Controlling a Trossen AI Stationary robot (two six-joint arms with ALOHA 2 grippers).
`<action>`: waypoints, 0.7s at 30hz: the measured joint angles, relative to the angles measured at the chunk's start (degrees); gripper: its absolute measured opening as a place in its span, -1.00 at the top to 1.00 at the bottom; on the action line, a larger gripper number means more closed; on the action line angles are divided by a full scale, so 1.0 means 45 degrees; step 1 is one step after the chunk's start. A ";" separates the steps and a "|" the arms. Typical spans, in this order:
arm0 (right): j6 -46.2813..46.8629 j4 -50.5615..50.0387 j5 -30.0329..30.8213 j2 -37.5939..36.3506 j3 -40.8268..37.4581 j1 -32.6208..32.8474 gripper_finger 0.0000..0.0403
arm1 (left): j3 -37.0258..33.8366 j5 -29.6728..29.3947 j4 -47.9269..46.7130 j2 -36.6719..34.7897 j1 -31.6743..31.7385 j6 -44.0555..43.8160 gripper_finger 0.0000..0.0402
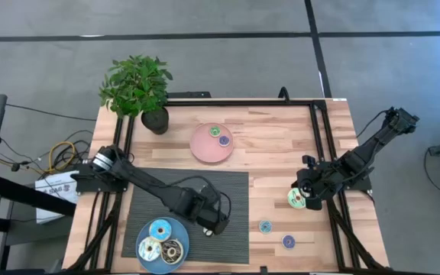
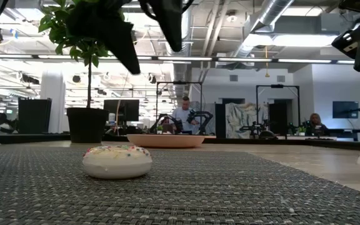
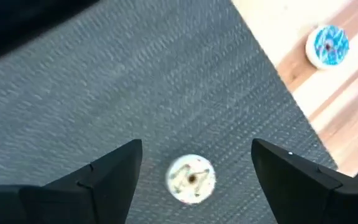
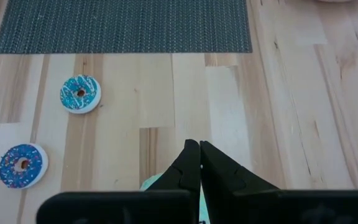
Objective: Pick & Place donuts
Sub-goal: Put the small white donut on the pink plate
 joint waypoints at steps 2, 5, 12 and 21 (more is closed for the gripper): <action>0.0037 0.0001 0.0004 0.0000 0.0000 -0.0005 1.00 | 0.0008 0.0312 0.0415 0.0389 -0.0113 -0.0337 -0.47; 0.0235 -0.0037 0.0000 0.0000 0.0010 -0.0002 1.00 | 0.0125 0.0772 0.0674 0.1189 -0.0244 -0.0769 -0.47; 0.0238 -0.0049 0.0005 -0.0010 0.0010 -0.0005 1.00 | 0.0462 0.1065 0.0392 0.2232 -0.0419 -0.1916 -0.47; 0.0242 -0.0052 0.0010 -0.0010 0.0010 -0.0005 1.00 | 0.0493 0.2103 0.0367 0.3043 -0.0646 -0.2589 -0.47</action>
